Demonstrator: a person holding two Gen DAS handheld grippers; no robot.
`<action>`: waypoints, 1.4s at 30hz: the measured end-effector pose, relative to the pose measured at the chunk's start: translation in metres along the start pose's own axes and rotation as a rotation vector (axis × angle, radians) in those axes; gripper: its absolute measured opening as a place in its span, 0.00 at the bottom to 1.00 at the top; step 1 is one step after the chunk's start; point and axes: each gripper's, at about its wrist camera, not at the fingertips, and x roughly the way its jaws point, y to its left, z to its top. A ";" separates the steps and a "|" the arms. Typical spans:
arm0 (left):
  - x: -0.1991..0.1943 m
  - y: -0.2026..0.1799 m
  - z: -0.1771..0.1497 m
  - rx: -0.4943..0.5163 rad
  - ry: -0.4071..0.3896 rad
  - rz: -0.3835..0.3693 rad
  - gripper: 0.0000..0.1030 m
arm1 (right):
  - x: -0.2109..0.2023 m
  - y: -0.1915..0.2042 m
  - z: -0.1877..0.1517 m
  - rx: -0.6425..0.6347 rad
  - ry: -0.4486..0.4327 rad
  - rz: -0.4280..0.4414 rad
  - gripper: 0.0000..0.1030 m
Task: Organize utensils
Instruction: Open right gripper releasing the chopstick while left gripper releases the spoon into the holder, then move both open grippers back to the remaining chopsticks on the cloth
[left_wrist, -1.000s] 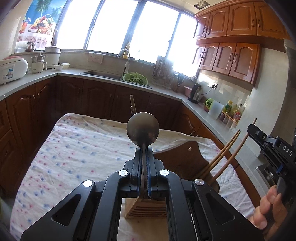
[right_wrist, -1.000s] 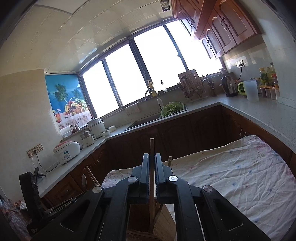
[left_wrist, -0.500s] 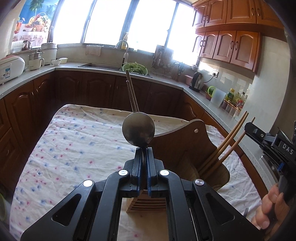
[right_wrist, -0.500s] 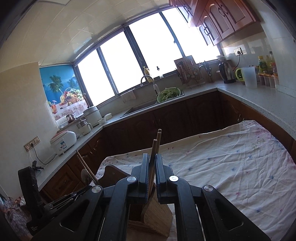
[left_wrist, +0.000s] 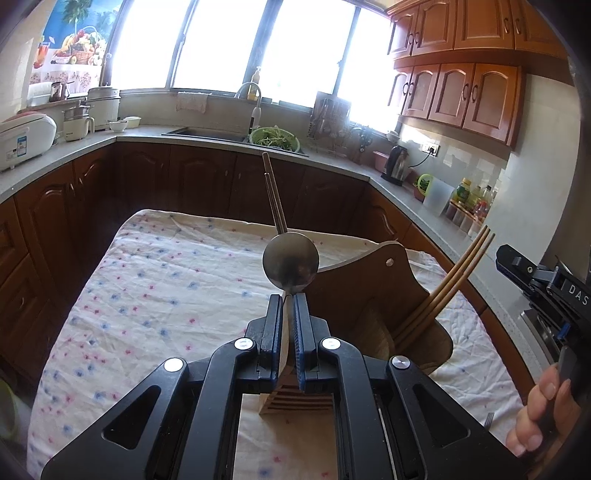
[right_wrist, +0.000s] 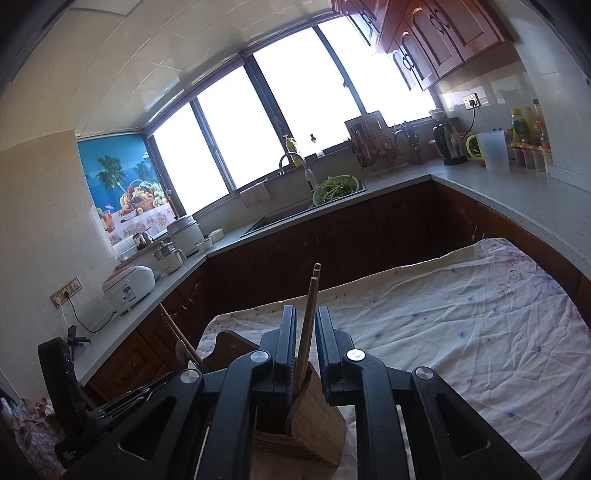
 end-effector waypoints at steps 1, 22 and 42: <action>-0.004 0.000 0.000 0.000 -0.005 0.001 0.15 | -0.004 0.000 0.001 0.006 -0.008 0.005 0.33; -0.079 -0.018 -0.065 0.001 0.021 -0.018 0.82 | -0.118 -0.053 -0.051 0.117 -0.029 -0.031 0.98; -0.084 -0.065 -0.141 0.055 0.182 -0.091 0.82 | -0.187 -0.102 -0.127 0.121 0.068 -0.205 0.98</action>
